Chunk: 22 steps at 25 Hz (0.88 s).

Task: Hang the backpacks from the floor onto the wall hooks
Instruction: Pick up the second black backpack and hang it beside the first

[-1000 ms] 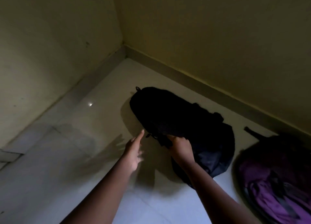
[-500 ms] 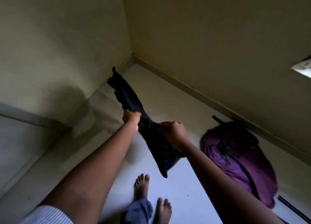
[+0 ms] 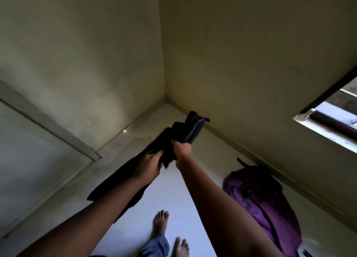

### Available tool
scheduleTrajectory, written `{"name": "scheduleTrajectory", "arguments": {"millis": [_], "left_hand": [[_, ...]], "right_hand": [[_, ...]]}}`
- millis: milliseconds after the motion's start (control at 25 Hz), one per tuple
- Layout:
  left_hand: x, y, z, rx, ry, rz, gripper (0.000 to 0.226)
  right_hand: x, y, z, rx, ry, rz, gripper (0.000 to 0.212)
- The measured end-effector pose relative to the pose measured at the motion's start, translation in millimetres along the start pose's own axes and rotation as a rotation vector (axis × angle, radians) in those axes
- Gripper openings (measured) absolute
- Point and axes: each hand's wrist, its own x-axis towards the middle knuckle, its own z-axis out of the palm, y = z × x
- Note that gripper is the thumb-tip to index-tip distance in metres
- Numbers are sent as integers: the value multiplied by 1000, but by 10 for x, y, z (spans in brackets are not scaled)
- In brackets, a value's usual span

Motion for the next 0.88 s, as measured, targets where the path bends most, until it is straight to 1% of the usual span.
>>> {"name": "scheduleTrajectory", "arguments": {"millis": [40, 80, 120, 160, 240, 280, 360, 400, 440, 480, 560, 600, 680, 760, 840, 880], "left_hand": [[-53, 18, -148, -94, -111, -10, 58], [-92, 44, -322, -210, -170, -29, 62], [-109, 75, -491, -283, -144, -30, 64], [-112, 137, -636, -302, -52, 8, 66], [-97, 335, -863, -201, 139, 202, 75], [-62, 430, -938, -121, 209, 308, 84], [58, 573, -1052, 175, 266, 443, 103], [112, 620, -1092, 316, 244, 452, 107], [176, 631, -1109, 379, 202, 441, 104], [219, 641, -1118, 369, 139, 415, 92], [272, 654, -1068, 284, 83, 387, 59], [275, 653, -1043, 258, 88, 370, 48], [262, 658, -990, 224, 75, 325, 42], [258, 692, -963, 207, 51, 307, 41], [233, 777, -993, 151, 19, 300, 38], [220, 811, -1024, 63, -5, 294, 35]], "right_hand": [[-22, 14, -78, -48, 13, -5, 44], [-51, 18, -157, -72, -1, -25, 42], [-97, 21, -249, -73, -36, -51, 39], [-145, 42, -340, -48, -92, -82, 37], [-250, 44, -493, -41, -192, -151, 38], [-263, 48, -566, -94, -212, -176, 38], [-221, 53, -755, -304, -216, -229, 41], [-210, 45, -870, -439, -231, -251, 41], [-205, 38, -969, -552, -239, -271, 42], [-211, 27, -1061, -619, -237, -285, 43], [-241, -22, -1205, -609, -197, -304, 45], [-262, -65, -1221, -556, -190, -334, 45], [-333, -165, -1180, -497, -207, -444, 48], [-401, -257, -1076, -565, -185, -584, 54], [-425, -332, -991, -641, -121, -710, 50], [-415, -353, -970, -630, -97, -743, 45]]}}
